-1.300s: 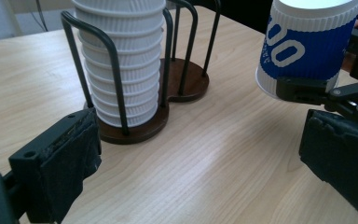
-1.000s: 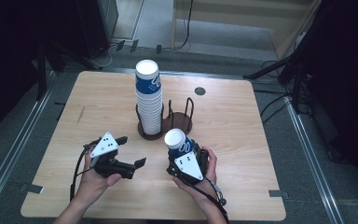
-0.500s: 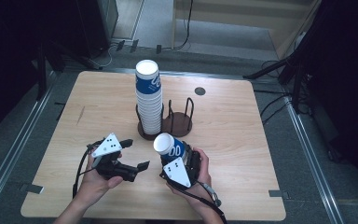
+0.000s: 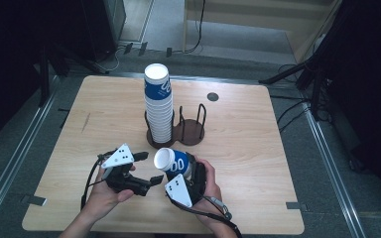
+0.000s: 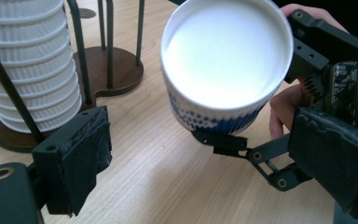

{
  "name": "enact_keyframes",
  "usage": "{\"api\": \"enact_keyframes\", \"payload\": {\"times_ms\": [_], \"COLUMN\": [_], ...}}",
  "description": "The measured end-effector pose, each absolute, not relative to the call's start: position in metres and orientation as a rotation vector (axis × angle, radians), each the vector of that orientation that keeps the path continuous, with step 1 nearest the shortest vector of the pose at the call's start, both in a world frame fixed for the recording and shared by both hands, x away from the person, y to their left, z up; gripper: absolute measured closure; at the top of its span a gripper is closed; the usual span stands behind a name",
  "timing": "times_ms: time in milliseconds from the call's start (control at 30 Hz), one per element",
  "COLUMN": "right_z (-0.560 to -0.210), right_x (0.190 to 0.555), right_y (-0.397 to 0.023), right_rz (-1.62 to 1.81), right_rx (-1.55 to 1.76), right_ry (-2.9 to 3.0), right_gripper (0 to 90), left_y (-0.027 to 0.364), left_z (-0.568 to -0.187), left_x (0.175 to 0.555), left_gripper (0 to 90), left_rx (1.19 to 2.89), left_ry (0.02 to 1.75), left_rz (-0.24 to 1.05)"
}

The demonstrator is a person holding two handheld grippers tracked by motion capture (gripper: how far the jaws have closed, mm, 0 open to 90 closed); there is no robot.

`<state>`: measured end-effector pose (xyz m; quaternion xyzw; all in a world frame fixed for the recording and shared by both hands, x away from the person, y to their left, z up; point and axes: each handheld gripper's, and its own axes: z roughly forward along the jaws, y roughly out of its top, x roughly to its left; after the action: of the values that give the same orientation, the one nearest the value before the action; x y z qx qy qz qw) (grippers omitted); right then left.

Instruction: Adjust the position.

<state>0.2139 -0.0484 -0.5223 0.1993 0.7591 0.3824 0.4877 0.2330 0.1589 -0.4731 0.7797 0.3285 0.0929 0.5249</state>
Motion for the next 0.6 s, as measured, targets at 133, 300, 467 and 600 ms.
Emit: {"api": "enact_keyframes", "payload": {"times_ms": [133, 300, 467, 600], "right_z": [-0.5239, -0.5242, -0.5218, -0.5217], "right_x": [0.2116, 0.2088, 0.2061, 0.2041], "right_y": [-0.0464, -0.0436, -0.0427, -0.041], "right_rz": [0.917, 0.91, 0.889, 0.878], "right_rx": [0.441, 0.395, 0.345, 0.31], "right_ry": [1.851, 1.851, 1.836, 1.844], "right_gripper": [17.8, 17.7, 17.8, 17.7], "left_y": [0.1586, 0.1582, 0.1583, 0.1572], "left_z": [-0.4722, -0.4697, -0.4694, -0.4686], "left_x": [0.232, 0.2297, 0.2297, 0.2288], "left_gripper": [7.7, 13.7, 14.0, 14.4], "left_rx": [1.865, 1.854, 1.852, 1.847], "left_ry": [0.779, 0.767, 0.761, 0.754], "left_rz": [0.218, 0.211, 0.198, 0.191]}}
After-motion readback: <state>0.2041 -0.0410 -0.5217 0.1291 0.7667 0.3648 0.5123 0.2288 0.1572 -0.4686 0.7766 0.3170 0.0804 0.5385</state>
